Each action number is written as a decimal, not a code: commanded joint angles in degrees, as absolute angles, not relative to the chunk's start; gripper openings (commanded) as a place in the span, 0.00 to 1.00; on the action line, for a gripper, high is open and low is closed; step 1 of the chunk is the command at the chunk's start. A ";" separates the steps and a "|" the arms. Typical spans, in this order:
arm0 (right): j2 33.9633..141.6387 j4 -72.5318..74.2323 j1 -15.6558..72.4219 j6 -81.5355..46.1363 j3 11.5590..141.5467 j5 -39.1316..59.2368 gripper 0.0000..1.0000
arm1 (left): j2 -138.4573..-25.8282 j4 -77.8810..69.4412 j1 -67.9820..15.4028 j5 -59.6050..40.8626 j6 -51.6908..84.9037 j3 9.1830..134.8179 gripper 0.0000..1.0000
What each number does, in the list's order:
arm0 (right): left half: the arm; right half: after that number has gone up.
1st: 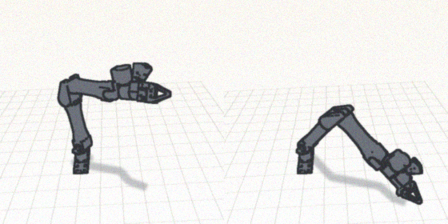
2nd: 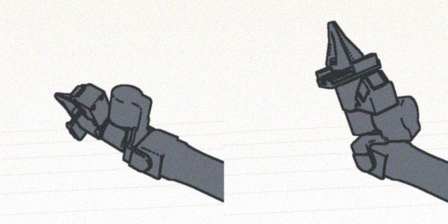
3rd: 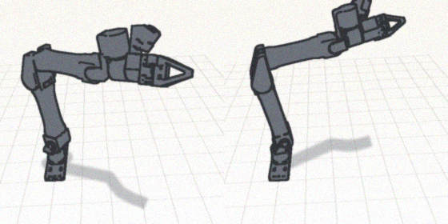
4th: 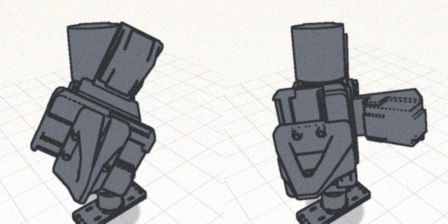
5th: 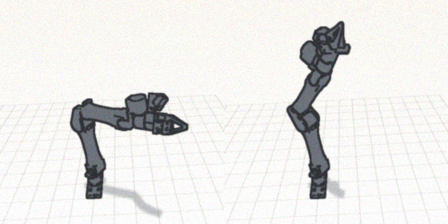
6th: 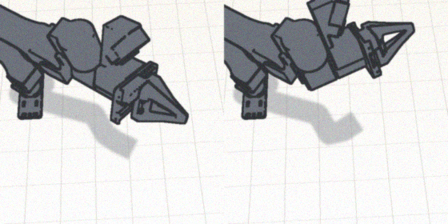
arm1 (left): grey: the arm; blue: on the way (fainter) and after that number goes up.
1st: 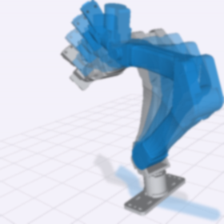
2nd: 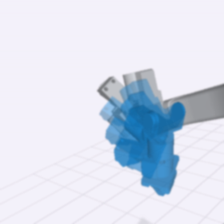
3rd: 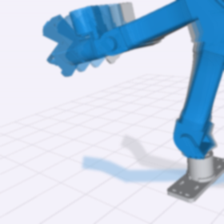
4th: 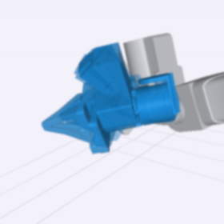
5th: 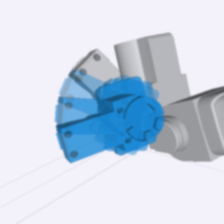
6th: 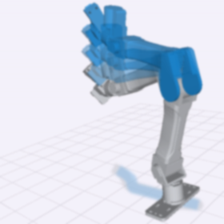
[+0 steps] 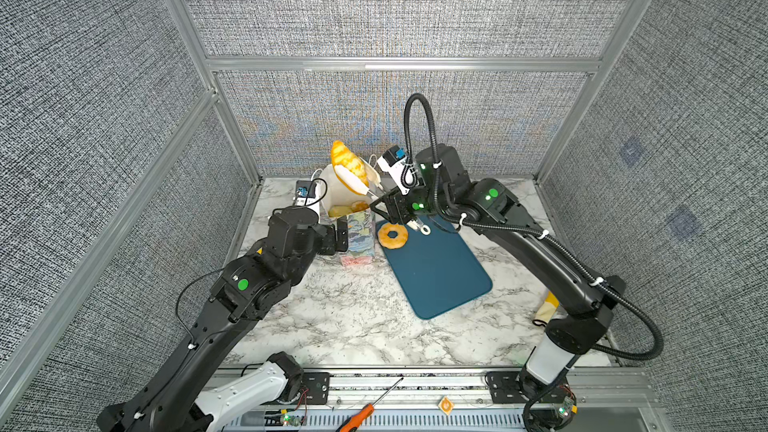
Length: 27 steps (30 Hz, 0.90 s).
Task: Place the fake bread into the paper bag
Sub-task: 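Lift the croissant in the tongs toward the white paper bag with the right gripper, then lower the croissant into the paper bag and open the tongs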
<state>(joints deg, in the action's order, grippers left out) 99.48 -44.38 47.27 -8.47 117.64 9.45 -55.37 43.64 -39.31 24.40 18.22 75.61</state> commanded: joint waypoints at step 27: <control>112.32 -48.71 44.77 -9.69 123.95 5.54 0.56 | -55.45 43.45 -37.00 21.49 17.71 72.07 0.99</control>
<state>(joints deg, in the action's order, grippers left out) 111.66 -47.79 44.64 -9.72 122.58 5.54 -55.27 43.55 -37.23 22.39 18.24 72.03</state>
